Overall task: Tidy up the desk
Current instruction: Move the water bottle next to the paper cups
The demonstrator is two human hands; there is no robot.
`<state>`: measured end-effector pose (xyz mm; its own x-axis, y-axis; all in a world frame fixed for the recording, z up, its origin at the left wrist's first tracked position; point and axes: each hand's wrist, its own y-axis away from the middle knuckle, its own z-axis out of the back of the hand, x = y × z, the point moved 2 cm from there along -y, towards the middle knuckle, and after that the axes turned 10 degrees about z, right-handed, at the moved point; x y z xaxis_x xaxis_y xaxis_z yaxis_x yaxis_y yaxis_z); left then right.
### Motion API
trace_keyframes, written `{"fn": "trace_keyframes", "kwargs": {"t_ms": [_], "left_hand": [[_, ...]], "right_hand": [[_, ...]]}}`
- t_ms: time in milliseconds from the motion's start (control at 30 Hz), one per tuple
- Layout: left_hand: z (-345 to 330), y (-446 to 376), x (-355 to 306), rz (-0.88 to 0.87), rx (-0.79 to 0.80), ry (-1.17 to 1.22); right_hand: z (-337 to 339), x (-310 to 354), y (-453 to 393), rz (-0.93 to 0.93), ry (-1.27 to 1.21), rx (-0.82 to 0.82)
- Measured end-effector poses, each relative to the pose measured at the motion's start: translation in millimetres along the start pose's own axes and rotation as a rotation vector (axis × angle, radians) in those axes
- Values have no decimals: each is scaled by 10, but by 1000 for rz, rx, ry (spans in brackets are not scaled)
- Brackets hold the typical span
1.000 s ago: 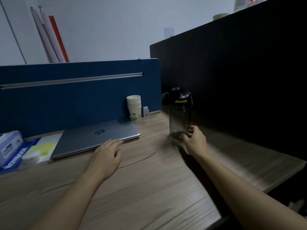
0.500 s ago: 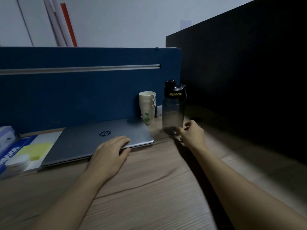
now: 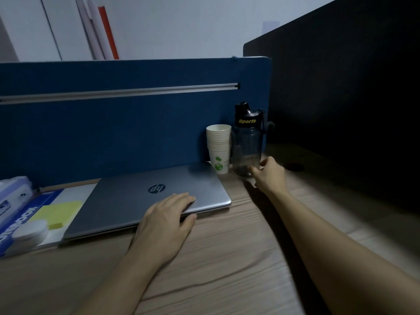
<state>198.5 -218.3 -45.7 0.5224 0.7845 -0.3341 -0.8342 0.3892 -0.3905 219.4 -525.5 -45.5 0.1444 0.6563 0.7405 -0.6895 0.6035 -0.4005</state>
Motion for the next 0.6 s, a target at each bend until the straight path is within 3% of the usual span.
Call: {"fn": "trace_keyframes", "kwargs": {"t_ms": [600], "left_hand": [[31,10,-34,10,20,11]], "right_hand": [[-21,27,-53,-10,12,30]]}}
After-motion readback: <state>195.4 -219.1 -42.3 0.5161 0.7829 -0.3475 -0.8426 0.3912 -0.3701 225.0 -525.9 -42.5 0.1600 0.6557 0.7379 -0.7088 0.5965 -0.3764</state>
